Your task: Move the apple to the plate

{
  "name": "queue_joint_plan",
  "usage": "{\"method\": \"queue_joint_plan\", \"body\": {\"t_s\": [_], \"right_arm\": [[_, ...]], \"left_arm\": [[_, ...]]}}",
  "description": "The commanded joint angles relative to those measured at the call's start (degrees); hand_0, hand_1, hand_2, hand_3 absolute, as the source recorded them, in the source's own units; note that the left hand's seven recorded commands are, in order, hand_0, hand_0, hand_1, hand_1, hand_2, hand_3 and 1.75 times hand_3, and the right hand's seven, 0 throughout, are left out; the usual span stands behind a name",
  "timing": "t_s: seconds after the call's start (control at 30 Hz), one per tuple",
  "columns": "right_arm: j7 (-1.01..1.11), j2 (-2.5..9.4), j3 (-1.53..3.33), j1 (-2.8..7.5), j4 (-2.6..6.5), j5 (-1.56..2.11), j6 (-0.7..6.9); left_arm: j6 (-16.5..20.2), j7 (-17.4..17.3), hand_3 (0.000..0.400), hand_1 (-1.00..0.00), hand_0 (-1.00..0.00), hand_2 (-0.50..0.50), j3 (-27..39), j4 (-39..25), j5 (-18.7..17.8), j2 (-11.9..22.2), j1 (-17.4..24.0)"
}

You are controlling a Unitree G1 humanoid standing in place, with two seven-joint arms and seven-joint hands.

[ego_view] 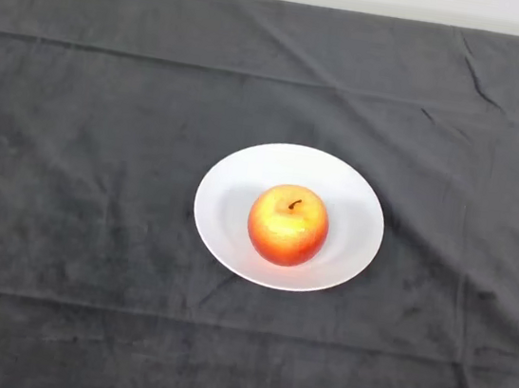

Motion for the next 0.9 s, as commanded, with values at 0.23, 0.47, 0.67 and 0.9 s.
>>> {"method": "queue_joint_plan", "body": {"t_s": [0.23, 0.47, 0.67, 0.9], "right_arm": [[0.52, 1.45, 1.23, 4.77, 2.32, -1.58, 0.59], [0.48, 1.45, 1.26, 4.69, 2.49, -1.62, 0.5], [0.46, 1.46, 1.27, 4.63, 2.62, -1.64, 0.42], [0.43, 1.46, 1.29, 4.57, 2.74, -1.66, 0.34]], "left_arm": [[-1.53, 0.2, 0.0, 0.0, 0.0, 0.0, 5.42, 1.62, -1.23, -1.41, -0.29], [-2.16, 0.87, 0.0, 0.0, 0.0, 0.0, 6.8, 2.65, -0.11, -2.6, -1.23], [-2.53, 0.47, 0.0, 0.0, 0.0, 0.0, 8.0, 3.44, -0.27, -2.75, -1.52], [-3.05, 0.04, 0.0, 0.0, 0.0, 0.0, 8.74, 4.45, -0.03, -3.03, -2.07]]}}
